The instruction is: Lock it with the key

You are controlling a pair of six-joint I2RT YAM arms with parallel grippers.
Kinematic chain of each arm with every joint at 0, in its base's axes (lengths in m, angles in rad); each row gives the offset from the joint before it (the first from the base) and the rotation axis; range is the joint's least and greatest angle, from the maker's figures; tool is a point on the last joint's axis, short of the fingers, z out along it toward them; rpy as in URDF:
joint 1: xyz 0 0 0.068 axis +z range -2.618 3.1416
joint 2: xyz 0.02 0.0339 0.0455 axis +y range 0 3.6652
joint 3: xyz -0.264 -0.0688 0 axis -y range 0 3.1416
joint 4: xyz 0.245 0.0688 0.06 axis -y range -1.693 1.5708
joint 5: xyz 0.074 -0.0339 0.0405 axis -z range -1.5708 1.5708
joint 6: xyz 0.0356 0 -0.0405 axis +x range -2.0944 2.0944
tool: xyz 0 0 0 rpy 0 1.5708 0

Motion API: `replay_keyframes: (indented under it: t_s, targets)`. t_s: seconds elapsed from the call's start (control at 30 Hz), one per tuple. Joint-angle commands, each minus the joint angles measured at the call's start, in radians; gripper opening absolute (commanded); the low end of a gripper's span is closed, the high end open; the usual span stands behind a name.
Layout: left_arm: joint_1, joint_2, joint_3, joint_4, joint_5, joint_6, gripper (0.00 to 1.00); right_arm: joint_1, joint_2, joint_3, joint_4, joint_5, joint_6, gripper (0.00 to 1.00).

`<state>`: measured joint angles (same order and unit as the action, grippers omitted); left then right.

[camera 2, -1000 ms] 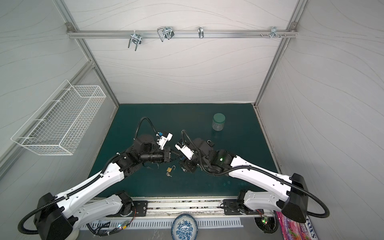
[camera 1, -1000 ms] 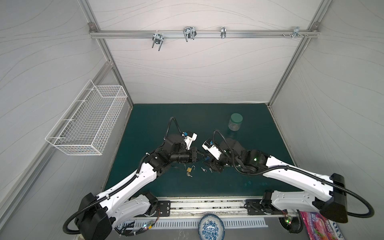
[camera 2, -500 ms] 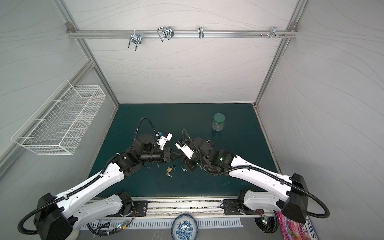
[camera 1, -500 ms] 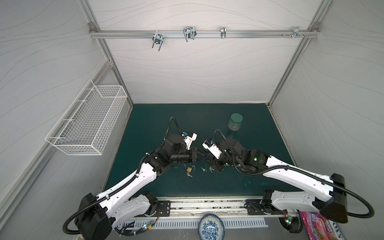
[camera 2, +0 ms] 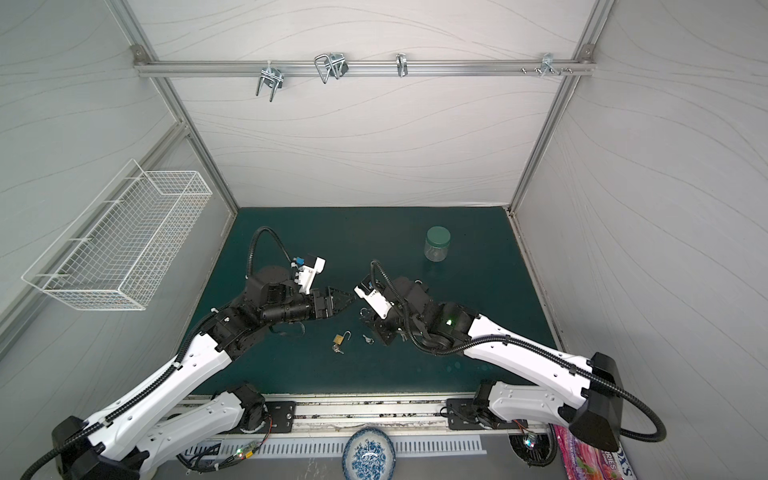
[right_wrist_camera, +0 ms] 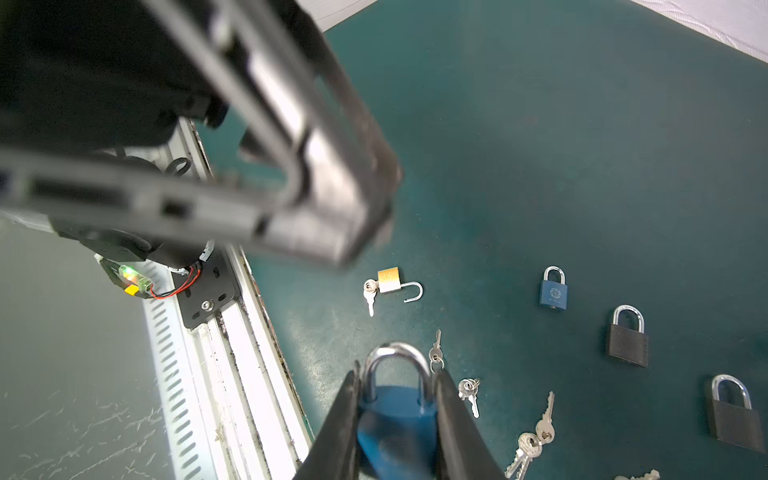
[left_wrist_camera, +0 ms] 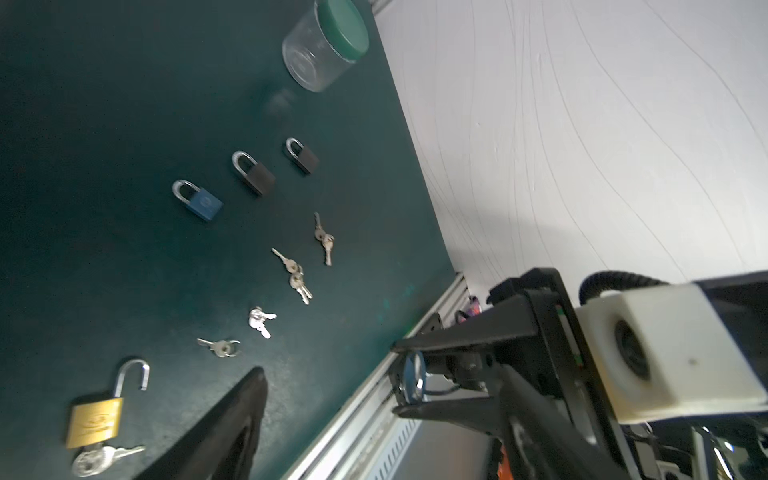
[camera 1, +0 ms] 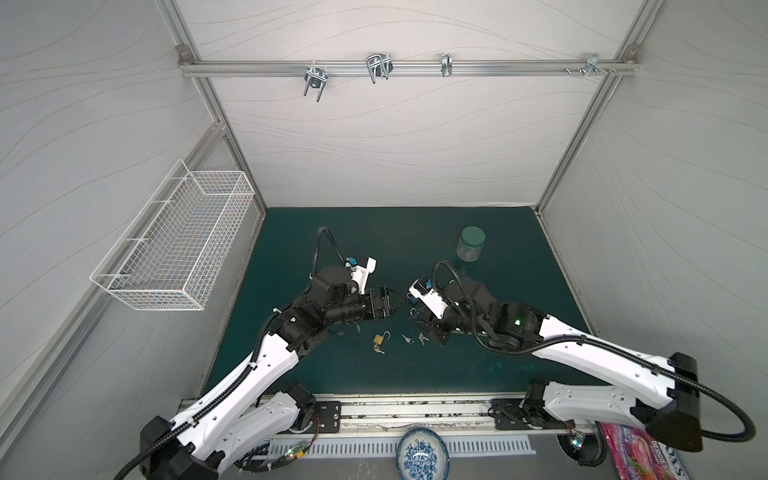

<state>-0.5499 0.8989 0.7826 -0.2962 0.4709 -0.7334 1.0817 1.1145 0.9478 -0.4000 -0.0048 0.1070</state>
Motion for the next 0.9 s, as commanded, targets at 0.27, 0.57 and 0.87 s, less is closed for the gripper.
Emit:
replay_keyframes:
  t_s: [0.27, 0.57, 0.87]
  targets:
    - [0.215, -0.083, -0.123, -0.056, -0.013, -0.058, 0.92, -0.131, 0.210, 0.052, -0.109, -0.062, 0.064, 0.00]
    - [0.276, -0.227, -0.177, -0.159, -0.043, -0.067, 0.92, -0.165, 0.484, 0.198, -0.130, -0.080, 0.058, 0.00]
    - [0.330, -0.268, -0.175, -0.207, -0.021, -0.070, 0.92, -0.167, 0.731, 0.385, -0.169, -0.034, 0.048, 0.00]
